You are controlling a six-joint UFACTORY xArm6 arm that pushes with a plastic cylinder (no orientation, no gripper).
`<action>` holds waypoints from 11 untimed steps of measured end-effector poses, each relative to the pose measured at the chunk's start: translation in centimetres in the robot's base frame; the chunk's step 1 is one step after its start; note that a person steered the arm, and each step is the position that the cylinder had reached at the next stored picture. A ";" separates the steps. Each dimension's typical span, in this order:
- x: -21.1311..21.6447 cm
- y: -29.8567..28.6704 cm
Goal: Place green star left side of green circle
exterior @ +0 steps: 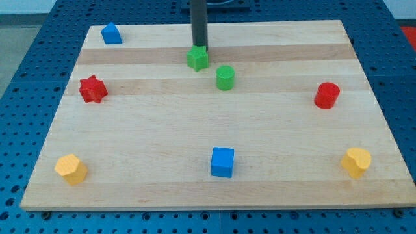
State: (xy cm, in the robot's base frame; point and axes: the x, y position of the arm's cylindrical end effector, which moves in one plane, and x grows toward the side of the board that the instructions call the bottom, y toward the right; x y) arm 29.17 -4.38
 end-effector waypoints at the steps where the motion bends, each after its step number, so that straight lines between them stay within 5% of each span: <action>1: 1.5 -0.4; 3: 0.3 -4.9; 5: 4.0 -8.6; 7: 5.7 -6.8; 9: -0.2 -5.6; 11: 3.3 -1.4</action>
